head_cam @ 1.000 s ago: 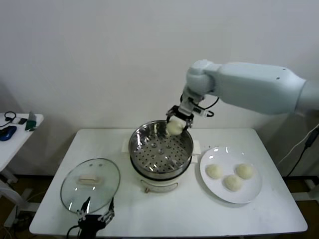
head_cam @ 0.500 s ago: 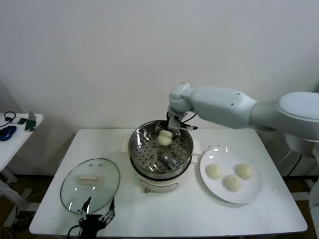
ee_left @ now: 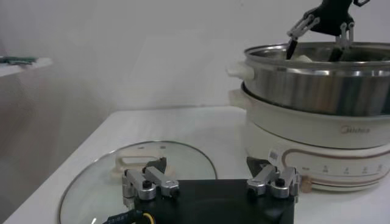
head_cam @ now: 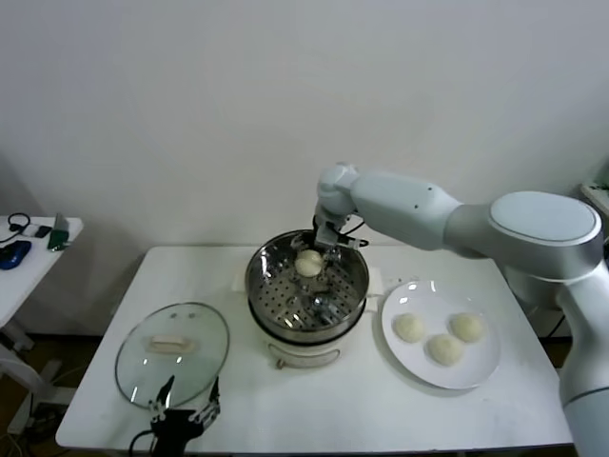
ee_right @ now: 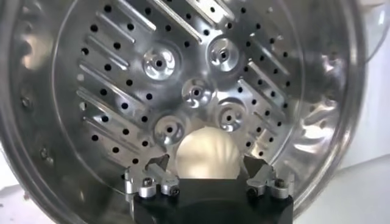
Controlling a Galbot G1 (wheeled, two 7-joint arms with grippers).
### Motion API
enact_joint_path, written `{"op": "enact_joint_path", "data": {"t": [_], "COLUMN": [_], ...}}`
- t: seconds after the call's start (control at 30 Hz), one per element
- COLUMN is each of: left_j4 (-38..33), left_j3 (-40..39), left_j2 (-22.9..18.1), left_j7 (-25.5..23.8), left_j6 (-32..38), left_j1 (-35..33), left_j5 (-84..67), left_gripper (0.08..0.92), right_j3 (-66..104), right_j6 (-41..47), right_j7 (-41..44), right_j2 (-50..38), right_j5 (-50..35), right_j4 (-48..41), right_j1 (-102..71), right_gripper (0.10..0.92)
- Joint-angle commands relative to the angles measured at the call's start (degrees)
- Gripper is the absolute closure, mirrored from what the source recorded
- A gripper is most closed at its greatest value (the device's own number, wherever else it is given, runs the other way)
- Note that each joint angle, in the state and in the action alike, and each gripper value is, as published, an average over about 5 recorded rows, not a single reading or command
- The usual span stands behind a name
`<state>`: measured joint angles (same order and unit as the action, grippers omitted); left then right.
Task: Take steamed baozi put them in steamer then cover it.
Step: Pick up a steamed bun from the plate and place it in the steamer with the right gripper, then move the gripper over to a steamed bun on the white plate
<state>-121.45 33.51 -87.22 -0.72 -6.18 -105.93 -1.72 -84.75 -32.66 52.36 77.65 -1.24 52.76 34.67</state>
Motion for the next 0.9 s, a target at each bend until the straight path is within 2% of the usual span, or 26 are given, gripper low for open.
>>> {"op": "enact_joint_path", "data": {"t": [0.03, 0.1, 0.2, 0.3, 0.4, 0.6, 0.73, 0.9], "left_j4": [-0.2, -0.3, -0.4, -0.5, -0.6, -0.6, -0.1, 0.0], "left_j3": [-0.2, -0.5, -0.7, -0.8, -0.8, -0.5, -0.3, -0.2], "left_j2": [-0.1, -0.1, 0.0, 0.2, 0.5, 0.9, 1.0, 0.7], "left_j7": [-0.1, 0.0, 0.0, 0.0, 0.0, -0.1, 0.0, 0.0], "left_j6": [0.0, 0.0, 0.1, 0.2, 0.3, 0.2, 0.4, 0.6], "left_j1": [-0.2, -0.4, -0.6, -0.7, -0.6, 0.2, 0.7, 0.7], "left_j5": [0.3, 0.6, 0.8, 0.8, 0.8, 0.5, 0.4, 0.4], "left_gripper": [0.177, 0.177, 0.177, 0.177, 0.177, 0.177, 0.177, 0.177], "right_j3": [-7.4, -13.0, -21.1, -27.9, -33.6, -37.7, -32.2, -22.1], "right_j6": [2.0, 8.4, 23.8, 38.2, 46.3, 52.6, 55.9, 59.0], "right_j7": [5.3, 6.5, 6.8, 5.1, 2.8, -3.5, -7.3, -10.4], "right_j2": [-3.1, -6.9, -14.6, -22.0, -28.8, -39.1, -41.9, -41.9], "right_j5": [-20.2, -31.1, -46.5, -51.6, -50.5, -44.5, -41.1, -35.0], "right_j4": [5.1, 8.8, 16.4, 24.3, 31.3, 41.0, 42.4, 38.9], "right_j1": [11.7, 17.7, 26.3, 32.5, 34.8, 30.5, 21.2, 8.3], "right_gripper": [0.203, 0.202, 0.203, 0.203, 0.203, 0.203, 0.203, 0.203]}}
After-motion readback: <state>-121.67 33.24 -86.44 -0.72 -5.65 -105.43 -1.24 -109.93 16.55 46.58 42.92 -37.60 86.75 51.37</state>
